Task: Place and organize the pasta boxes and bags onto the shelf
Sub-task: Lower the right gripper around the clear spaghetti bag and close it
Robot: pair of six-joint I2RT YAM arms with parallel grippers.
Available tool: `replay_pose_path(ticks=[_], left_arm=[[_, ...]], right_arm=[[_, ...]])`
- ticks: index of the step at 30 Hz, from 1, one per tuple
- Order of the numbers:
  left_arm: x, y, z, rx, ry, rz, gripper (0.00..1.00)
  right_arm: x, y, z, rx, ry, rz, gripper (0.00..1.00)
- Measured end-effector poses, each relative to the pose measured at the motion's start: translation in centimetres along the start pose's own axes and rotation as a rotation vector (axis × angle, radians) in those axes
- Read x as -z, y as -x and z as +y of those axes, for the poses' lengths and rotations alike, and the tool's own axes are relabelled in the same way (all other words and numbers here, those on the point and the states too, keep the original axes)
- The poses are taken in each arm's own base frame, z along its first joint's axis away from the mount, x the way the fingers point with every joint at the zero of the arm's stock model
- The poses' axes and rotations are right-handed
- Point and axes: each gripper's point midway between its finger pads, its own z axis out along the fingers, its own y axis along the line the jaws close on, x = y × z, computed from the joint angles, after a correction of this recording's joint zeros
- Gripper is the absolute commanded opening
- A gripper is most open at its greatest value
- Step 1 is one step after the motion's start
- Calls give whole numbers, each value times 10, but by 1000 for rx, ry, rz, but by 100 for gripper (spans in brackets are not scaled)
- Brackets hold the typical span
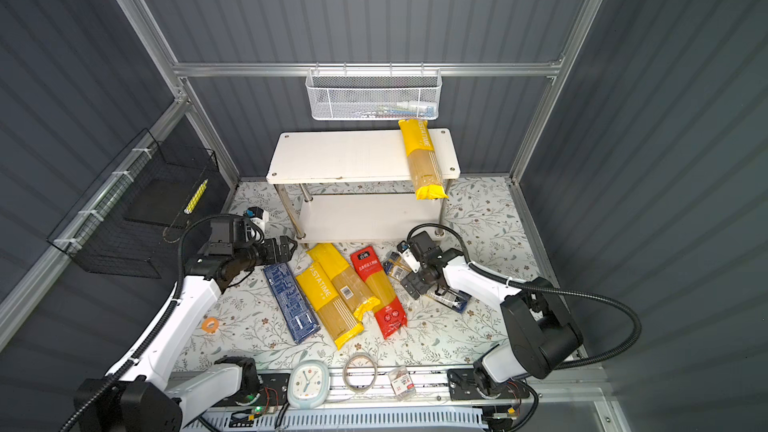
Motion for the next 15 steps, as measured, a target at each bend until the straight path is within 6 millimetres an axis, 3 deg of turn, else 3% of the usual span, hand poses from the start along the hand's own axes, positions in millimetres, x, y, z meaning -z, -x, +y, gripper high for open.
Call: replay_pose_path(ticks=[7, 15], left_arm=[[0, 0, 0, -1, 0, -1, 100], [0, 0, 0, 0, 0, 0, 100]], right_arm=[[-17, -12, -5, 5, 21, 54, 99], [-18, -15, -13, -18, 54, 56, 99]])
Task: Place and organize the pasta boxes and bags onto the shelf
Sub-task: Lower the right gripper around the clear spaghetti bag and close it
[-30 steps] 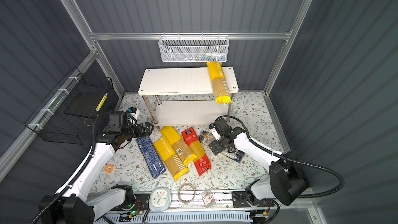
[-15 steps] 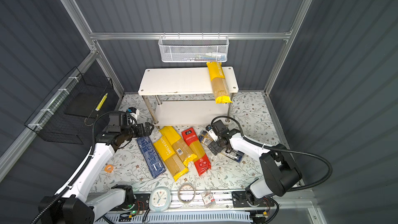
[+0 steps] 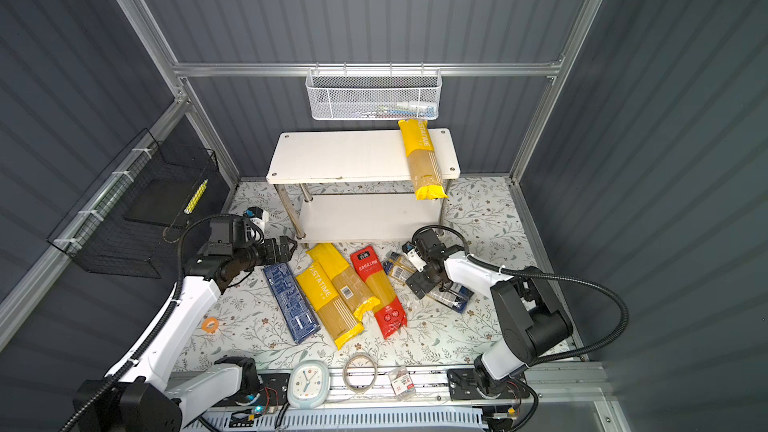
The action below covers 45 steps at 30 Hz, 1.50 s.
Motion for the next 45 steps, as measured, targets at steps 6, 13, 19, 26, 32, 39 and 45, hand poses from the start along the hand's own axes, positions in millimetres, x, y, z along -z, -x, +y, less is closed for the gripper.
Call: replay_pose_path(ticks=[6, 13, 19, 26, 32, 39, 45], left_arm=[[0, 0, 0, 0, 0, 0, 100], [1, 0, 0, -1, -1, -2, 100], [2, 0, -1, -1, -2, -4, 100], [10, 4, -6, -7, -21, -30, 100], [10, 4, -9, -8, -41, -29, 100], [18, 7, -14, -16, -60, -53, 100], [20, 8, -16, -17, -69, -58, 100]], right_arm=[[-3, 0, 1, -2, 22, 15, 99], [-9, -2, 0, 2, 22, 38, 99], [-10, -1, -1, 14, 18, 40, 99], [-13, 6, -1, 13, 26, 44, 91], [-13, 7, 1, 1, 14, 56, 99], [-12, 5, 2, -12, 16, 68, 96], [-10, 1, 2, -11, 12, 92, 86]])
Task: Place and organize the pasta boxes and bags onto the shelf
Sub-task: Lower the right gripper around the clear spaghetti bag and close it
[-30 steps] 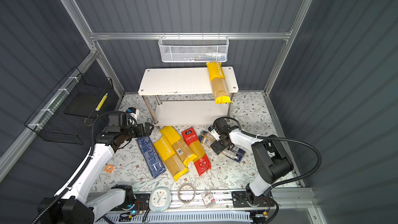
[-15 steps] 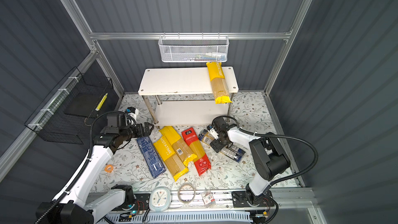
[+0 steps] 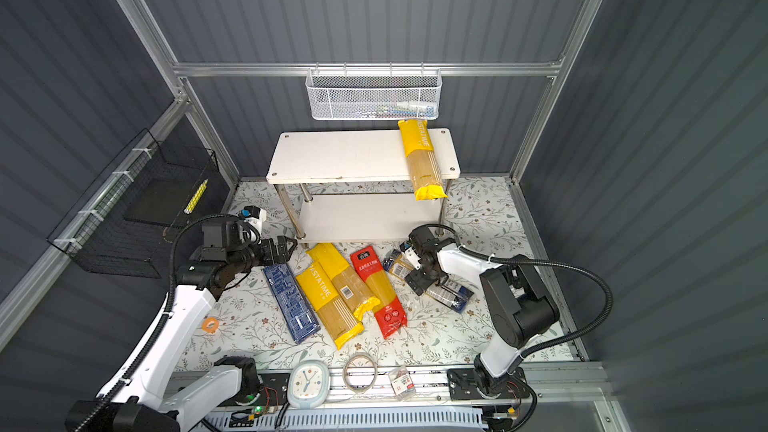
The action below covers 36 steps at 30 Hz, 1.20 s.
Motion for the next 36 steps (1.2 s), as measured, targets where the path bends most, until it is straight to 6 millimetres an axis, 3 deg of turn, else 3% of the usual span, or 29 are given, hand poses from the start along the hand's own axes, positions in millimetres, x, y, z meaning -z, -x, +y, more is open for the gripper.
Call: replay_pose_path(ticks=[20, 33, 36], left_arm=[[7, 3, -4, -7, -14, -23, 100], [7, 3, -4, -7, -14, -22, 100], [7, 3, -4, -7, -14, -22, 100]], right_arm=[[1, -6, 1, -14, -6, 36, 71], [17, -19, 12, -110, 10, 67, 62], [17, -19, 15, -131, 19, 70, 71]])
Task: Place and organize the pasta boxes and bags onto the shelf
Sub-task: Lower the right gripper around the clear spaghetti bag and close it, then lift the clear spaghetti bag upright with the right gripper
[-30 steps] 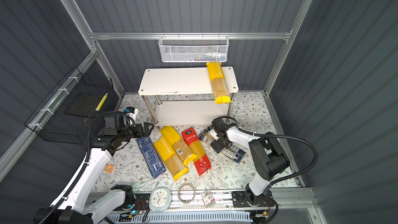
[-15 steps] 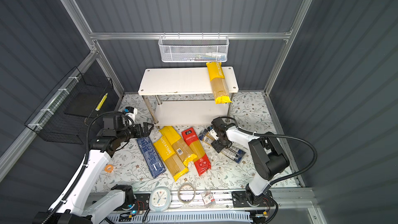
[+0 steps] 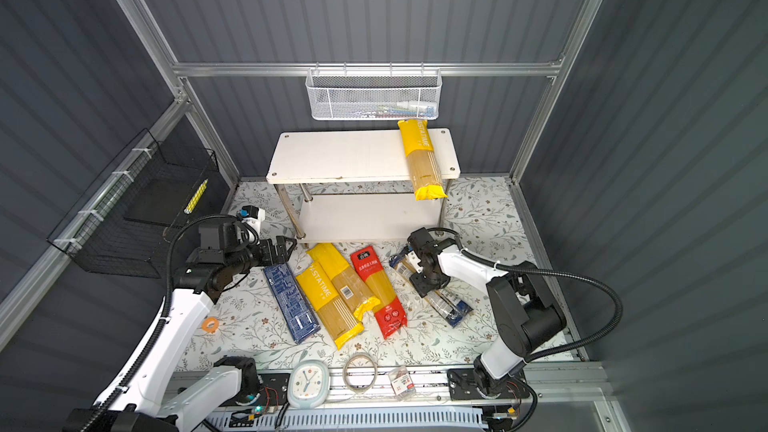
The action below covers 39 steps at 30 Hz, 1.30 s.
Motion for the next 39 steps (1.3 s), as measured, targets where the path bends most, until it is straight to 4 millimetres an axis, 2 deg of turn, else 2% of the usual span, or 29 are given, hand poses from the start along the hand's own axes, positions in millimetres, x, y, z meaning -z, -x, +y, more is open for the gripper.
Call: replay_pose_path(ticks=[4, 11, 18, 25, 33, 39], left_arm=[[0, 0, 0, 0, 0, 0, 100], [0, 0, 0, 0, 0, 0, 100], [0, 0, 0, 0, 0, 0, 100], [0, 0, 0, 0, 0, 0, 100], [0, 0, 0, 0, 0, 0, 100], [0, 0, 0, 0, 0, 0, 100]], right_arm=[[-1, 4, 5, -30, 33, 23, 98], [-14, 1, 5, -24, 29, 68, 99], [-15, 3, 1, -11, 4, 80, 99], [-16, 2, -1, -8, 10, 82, 92], [-16, 1, -3, -12, 14, 86, 69], [-16, 1, -1, -24, 17, 87, 57]])
